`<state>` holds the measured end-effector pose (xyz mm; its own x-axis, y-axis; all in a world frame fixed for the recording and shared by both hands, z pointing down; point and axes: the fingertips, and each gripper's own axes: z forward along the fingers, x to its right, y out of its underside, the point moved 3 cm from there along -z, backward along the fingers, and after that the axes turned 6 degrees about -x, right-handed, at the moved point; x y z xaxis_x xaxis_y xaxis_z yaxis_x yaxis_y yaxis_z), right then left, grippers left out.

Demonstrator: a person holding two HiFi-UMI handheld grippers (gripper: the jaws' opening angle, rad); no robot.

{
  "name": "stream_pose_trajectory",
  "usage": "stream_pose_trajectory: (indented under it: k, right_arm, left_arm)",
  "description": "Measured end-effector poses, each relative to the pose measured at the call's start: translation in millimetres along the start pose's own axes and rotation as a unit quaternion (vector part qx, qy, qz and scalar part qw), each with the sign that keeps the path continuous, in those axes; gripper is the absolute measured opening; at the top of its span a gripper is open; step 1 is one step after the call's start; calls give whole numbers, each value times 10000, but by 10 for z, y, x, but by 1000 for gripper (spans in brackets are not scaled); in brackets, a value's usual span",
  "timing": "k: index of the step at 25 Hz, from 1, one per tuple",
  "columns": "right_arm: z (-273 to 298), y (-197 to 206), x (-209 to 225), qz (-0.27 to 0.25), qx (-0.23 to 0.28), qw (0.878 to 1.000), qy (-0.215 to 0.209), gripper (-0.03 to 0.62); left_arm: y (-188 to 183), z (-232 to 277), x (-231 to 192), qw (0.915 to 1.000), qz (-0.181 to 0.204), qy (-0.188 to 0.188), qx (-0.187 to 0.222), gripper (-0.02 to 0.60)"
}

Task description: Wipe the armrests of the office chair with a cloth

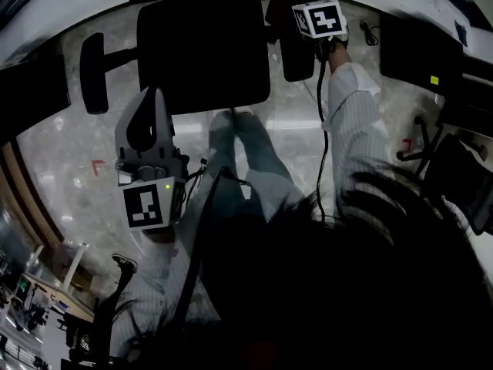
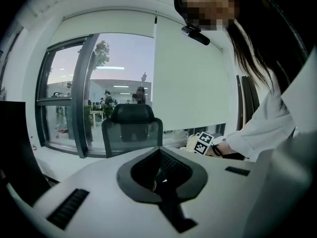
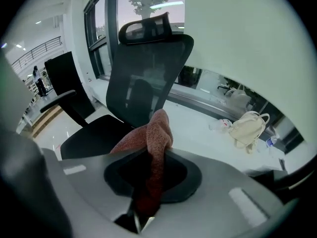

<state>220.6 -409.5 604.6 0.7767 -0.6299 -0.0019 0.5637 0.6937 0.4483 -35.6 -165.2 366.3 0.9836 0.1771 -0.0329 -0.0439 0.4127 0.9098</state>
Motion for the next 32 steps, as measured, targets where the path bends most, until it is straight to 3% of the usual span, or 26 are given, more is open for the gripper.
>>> stream_pose_trajectory:
  k: [5, 7, 11, 15, 18, 21, 25, 32]
  right_arm:
    - [91, -164, 190, 631, -81, 9980, 34, 46]
    - [16, -67, 105, 621, -18, 9981, 50, 41]
    - [-301, 320, -203, 241, -5, 9996, -165, 40]
    - [-719, 880, -553, 365, 86, 9977, -569, 40]
    - [-1056, 1269, -810, 421, 230, 9968, -636, 40]
    - [-1187, 1452, -917, 411, 428, 9961, -654, 41]
    - [-966, 1292, -739, 80, 258, 9971, -717, 44]
    - [-247, 395, -192, -11, 97, 9993, -347, 48]
  left_arm:
    - [-54, -7, -42, 10000, -2, -38, 57, 3]
    - [-47, -3, -31, 10000, 10, 8, 73, 3]
    - [-68, 38, 37, 9998, 54, 194, 90, 3]
    - [-93, 31, 140, 9994, 60, 308, 146, 4]
    - [-147, -8, 222, 9994, -30, 311, 129, 3]
    - [-213, -34, 282, 9986, 127, 444, 273, 3]
    - [-202, -72, 329, 9982, 305, 395, 345, 3]
    - [118, -192, 6, 9999, 119, 62, -36, 3]
